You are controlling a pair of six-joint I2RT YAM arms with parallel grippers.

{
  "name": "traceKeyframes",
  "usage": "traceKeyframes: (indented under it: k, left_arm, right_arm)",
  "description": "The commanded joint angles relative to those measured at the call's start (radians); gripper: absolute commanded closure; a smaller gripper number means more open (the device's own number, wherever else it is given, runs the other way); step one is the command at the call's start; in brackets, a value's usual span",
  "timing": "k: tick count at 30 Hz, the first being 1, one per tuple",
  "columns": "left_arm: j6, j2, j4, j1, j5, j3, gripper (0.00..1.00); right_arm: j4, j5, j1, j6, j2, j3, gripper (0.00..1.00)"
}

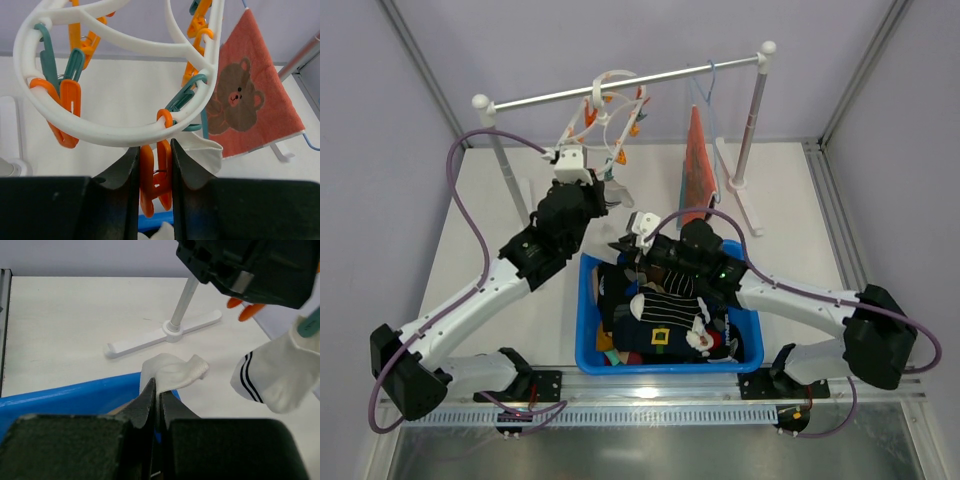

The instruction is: Remove the socks clipped to the hanger

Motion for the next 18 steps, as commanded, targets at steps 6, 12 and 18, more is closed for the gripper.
traceKeyframes:
  k: [6, 12, 18]
  left_arm:
    - [0.016, -0.063, 0.01, 0.014, -0.023, -0.03, 1.0]
    - [0.011, -0.109, -0.007, 0.023, -0.015, -0.042, 1.0]
    - [0.02, -0.123, -0.049, 0.044, -0.015, -0.034, 1.0]
  right_arm:
    - [-0.182, 0.34, 0.007, 0.019, -0.446, -0.124, 0.96]
    - [-0.257, 0.602, 0.009, 0.139, -0.666, -0.305, 0.96]
    - [-0.358, 0.664, 0.007, 0.26, -0.796, -0.414, 0.96]
